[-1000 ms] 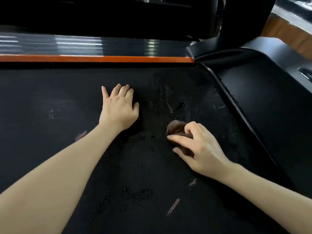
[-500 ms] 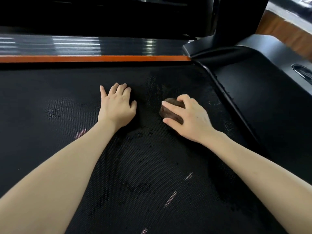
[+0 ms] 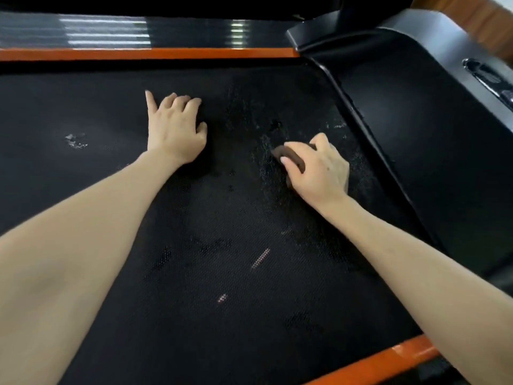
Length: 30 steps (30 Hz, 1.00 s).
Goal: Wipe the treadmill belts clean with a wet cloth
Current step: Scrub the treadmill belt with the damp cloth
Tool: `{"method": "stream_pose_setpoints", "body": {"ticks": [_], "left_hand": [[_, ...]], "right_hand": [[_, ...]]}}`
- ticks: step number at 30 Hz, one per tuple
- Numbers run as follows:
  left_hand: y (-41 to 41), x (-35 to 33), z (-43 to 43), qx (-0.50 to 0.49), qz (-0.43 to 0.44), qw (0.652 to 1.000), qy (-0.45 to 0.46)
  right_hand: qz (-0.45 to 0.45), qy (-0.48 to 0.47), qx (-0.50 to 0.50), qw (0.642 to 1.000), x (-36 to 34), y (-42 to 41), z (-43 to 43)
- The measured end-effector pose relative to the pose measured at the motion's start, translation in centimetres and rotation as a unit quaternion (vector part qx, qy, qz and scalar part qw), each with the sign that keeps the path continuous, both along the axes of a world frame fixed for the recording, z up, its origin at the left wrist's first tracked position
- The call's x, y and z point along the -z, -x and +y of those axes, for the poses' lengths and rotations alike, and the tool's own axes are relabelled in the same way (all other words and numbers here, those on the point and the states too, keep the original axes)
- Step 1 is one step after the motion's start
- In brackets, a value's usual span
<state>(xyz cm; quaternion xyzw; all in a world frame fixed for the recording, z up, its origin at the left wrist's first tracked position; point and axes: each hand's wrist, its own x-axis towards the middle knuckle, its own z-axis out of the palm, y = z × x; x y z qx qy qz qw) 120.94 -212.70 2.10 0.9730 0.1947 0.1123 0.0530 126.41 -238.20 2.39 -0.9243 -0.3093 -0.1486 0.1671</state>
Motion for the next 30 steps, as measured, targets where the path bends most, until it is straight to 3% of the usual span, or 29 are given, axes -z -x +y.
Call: {"method": "stream_pose_setpoints", "body": {"ticks": [5, 10, 14, 17, 22, 24, 26, 28, 30], "left_hand": [[6.4, -1.1, -5.6, 0.061, -0.046, 0.997, 0.000], [13.6, 0.9, -9.0, 0.127, 0.052, 0.991, -0.012], [13.7, 1.4, -9.2, 0.109, 0.054, 0.993, 0.014], [13.8, 1.4, -9.4, 0.109, 0.051, 0.993, 0.016], [13.9, 1.5, -9.3, 0.106, 0.040, 0.993, 0.010], [13.8, 1.7, -9.4, 0.105, 0.038, 0.994, 0.012], [13.7, 1.8, -9.4, 0.103, 0.035, 0.994, 0.014], [13.8, 1.8, -9.3, 0.099, 0.031, 0.994, 0.018], [13.9, 1.8, -9.2, 0.102, 0.029, 0.994, 0.021]], "right_hand": [[0.016, 0.002, 0.025, 1.000, 0.6, -0.3, -0.2], [0.080, 0.036, 0.016, 0.996, -0.7, 0.5, -0.1], [0.098, 0.010, -0.140, 0.985, -0.9, 8.4, -4.3], [0.107, 0.060, -0.234, 0.964, -1.0, 12.1, -8.7], [0.079, 0.050, -0.004, 0.996, -2.1, 6.9, -15.0], [0.090, 0.050, 0.022, 0.994, -1.8, 7.3, -15.2], [0.126, 0.046, -0.063, 0.989, -1.6, 9.6, -13.2], [0.181, 0.070, -0.206, 0.959, -1.4, 12.4, -11.6], [0.196, 0.118, -0.283, 0.931, -2.0, 12.9, -12.0]]}}
